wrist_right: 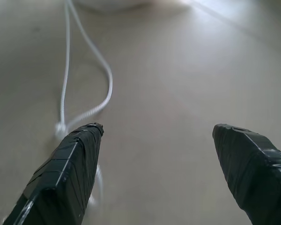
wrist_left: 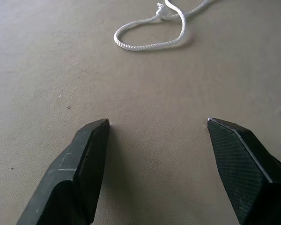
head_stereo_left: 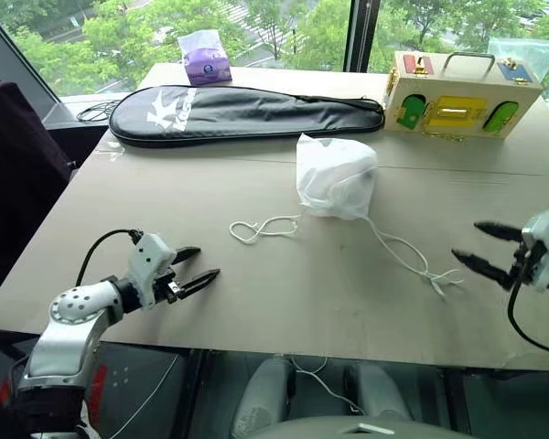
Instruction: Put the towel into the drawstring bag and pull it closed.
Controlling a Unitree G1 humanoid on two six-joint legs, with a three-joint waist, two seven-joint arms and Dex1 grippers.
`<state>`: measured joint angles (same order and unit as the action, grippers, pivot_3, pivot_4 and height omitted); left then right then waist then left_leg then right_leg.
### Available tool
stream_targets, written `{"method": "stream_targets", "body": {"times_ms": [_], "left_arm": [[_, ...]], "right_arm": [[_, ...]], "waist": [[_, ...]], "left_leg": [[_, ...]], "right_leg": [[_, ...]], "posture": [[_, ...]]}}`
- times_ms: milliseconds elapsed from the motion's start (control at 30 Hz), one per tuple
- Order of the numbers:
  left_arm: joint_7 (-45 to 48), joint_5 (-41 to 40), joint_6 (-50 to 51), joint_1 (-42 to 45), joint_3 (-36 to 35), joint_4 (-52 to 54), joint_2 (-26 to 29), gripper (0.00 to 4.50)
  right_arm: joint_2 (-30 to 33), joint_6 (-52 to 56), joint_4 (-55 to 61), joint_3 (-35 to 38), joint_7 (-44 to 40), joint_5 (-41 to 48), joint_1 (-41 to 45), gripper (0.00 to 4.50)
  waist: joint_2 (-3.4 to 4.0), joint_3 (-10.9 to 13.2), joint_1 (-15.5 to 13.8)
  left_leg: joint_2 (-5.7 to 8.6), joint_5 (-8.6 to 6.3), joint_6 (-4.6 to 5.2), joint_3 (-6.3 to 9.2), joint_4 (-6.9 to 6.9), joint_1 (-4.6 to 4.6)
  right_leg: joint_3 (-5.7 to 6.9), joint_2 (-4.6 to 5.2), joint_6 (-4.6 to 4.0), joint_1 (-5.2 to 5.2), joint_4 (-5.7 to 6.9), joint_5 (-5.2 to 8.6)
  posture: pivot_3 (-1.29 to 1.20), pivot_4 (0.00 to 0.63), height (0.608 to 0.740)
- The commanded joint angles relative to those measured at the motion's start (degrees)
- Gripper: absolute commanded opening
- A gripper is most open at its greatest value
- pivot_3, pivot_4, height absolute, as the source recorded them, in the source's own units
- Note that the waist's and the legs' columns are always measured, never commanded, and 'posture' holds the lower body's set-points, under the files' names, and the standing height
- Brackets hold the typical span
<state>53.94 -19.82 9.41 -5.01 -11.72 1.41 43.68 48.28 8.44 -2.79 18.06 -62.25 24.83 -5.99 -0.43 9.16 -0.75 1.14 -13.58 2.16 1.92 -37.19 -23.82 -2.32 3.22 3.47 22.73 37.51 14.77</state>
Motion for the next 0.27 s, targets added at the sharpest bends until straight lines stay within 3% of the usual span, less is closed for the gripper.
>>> {"method": "stream_targets", "body": {"times_ms": [33,267], "left_arm": [[1.32,-0.91,-0.09,-4.92,-1.56,4.49,0.51,3.42],[0.08,-0.47,0.45,-7.25,-0.34,7.79,-1.08,3.42]], "right_arm": [[1.54,-0.22,1.88,3.55,-6.17,3.28,-5.43,4.03],[-2.08,-1.44,4.44,3.90,-4.95,3.73,-10.46,4.03]], "waist": [[0.04,-0.02,0.30],[0.16,-0.10,1.18]], "left_leg": [[-0.01,-0.01,0.01,-0.03,0.03,0.04],[-0.09,-0.01,0.03,-0.06,-0.09,0.21]], "right_leg": [[-0.03,0.01,0.00,-0.01,-0.01,0.00],[-0.06,0.04,-0.27,-0.15,0.15,0.13]], "posture": [[0.00,0.150,0.740],[0.00,0.150,0.740]]}}
